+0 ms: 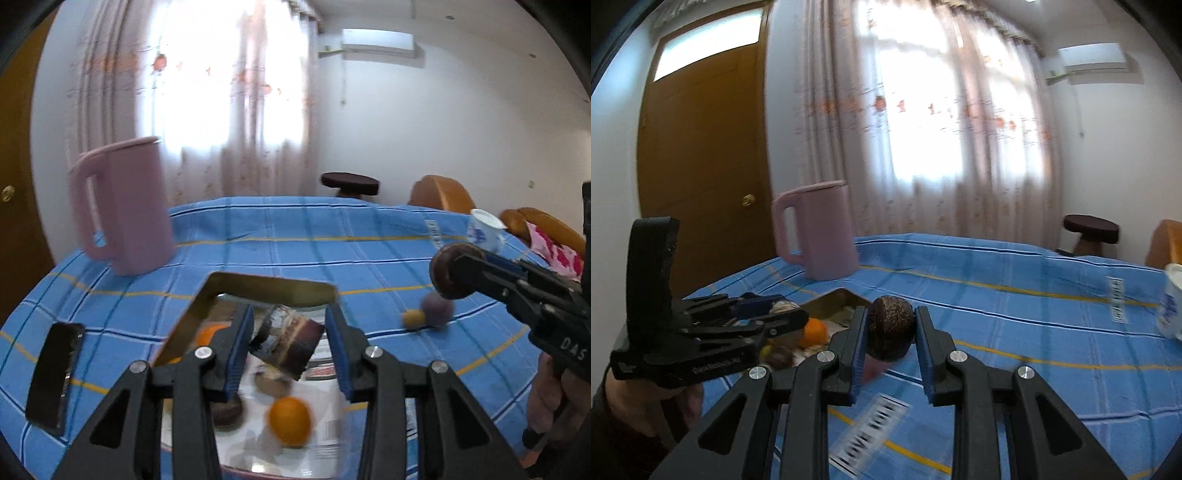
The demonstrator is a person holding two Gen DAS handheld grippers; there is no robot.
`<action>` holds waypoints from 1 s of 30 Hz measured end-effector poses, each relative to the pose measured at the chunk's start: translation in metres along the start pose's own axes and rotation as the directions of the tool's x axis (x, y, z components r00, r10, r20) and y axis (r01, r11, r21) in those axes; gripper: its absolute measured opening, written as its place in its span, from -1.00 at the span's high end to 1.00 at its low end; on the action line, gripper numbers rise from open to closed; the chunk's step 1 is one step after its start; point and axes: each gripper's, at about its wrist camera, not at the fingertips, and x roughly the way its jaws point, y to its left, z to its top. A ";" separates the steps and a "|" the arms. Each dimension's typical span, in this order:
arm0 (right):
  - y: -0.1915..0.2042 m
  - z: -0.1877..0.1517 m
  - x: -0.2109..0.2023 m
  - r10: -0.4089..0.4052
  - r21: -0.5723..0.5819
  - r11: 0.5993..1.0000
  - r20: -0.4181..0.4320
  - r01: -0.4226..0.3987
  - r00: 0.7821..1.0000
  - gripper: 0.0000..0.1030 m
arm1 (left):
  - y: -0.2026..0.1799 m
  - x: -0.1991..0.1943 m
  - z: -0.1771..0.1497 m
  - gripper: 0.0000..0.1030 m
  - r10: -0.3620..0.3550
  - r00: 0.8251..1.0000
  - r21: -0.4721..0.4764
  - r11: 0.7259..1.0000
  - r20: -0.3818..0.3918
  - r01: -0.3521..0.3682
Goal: Organize fruits
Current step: 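Carry the sugarcane piece and kiwi over the tin box and release both inside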
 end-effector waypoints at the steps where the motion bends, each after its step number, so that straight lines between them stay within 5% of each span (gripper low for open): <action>1: 0.004 0.001 0.005 0.010 -0.005 1.000 -0.006 -0.010 1.000 0.49 | 0.008 0.000 -0.003 0.19 0.005 1.000 -0.012 1.000 -0.003 -0.005; 23: 0.067 -0.027 0.092 0.129 -0.072 0.986 -0.237 -0.150 0.963 0.48 | 0.047 0.019 -0.023 0.19 0.039 0.996 -0.084 0.995 -0.082 -0.046; 30: 0.070 -0.029 0.090 0.154 -0.068 0.982 -0.255 -0.176 0.955 0.30 | 0.046 0.012 -0.020 -0.06 0.055 0.997 -0.092 0.994 -0.062 -0.061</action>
